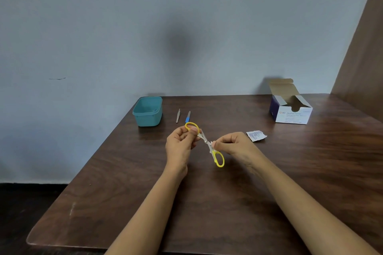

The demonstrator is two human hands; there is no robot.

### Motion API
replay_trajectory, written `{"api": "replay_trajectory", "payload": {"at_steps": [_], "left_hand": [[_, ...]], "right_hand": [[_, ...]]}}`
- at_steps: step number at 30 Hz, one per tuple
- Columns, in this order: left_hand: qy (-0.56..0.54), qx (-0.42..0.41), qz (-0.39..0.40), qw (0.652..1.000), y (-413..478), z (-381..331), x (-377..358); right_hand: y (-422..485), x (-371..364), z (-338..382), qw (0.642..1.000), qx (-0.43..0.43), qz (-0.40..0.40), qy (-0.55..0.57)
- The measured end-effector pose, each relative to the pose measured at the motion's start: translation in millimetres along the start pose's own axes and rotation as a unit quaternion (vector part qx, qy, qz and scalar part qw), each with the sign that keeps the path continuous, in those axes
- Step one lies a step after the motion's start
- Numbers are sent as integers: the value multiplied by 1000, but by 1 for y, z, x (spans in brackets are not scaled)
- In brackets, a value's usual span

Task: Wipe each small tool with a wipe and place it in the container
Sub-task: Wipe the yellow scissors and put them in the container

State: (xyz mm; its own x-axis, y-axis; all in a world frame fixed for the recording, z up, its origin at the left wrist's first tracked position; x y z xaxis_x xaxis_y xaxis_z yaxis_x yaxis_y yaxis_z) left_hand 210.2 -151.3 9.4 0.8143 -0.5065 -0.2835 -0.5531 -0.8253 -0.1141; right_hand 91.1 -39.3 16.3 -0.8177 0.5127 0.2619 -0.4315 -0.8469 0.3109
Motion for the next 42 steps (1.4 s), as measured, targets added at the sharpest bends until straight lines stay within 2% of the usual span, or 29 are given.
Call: {"api": "replay_trajectory", "payload": {"at_steps": [8,10,15,17,27,30,33,36,42], "left_hand": [[-38,13,-40,998,5,-3,12],[-53,21,-32,998,5,-3,13],[-26,27,16,999,1,0,0],[-2,24,31,999,0,1,-5],[39,10,63,997,-7,-1,-15],[37,11,59,998,-6,0,-13],[37,17,62,997,-5,1,-14],[39,22,68,997,-6,3,-16],[44,24,68,996,-6,2,-15]], "right_hand": [[-3,6,-1,996,-58,64,-18],[-3,13,-4,997,-68,37,-18],[-1,27,-4,993,-51,-98,42],[-1,26,-4,990,-48,-115,61],[1,13,9,996,18,-81,40],[1,19,13,994,42,-100,22],[3,30,14,988,68,-134,-42],[3,29,16,985,85,-125,-89],[4,21,12,995,51,-80,-34]]}}
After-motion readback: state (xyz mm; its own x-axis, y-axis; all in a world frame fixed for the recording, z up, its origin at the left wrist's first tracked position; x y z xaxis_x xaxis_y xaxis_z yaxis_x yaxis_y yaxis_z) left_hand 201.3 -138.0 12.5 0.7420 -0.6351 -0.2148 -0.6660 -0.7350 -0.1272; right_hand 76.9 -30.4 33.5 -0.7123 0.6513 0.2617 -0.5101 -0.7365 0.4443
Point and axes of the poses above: each hand's wrist, its own y-axis towards the middle knuckle, its own x-axis out of the back of the hand, z = x × y, the point moved 8 cm from there along y, towards the middle knuckle, and after that the axes turned 14 degrees about x, right-handed, at the moved point
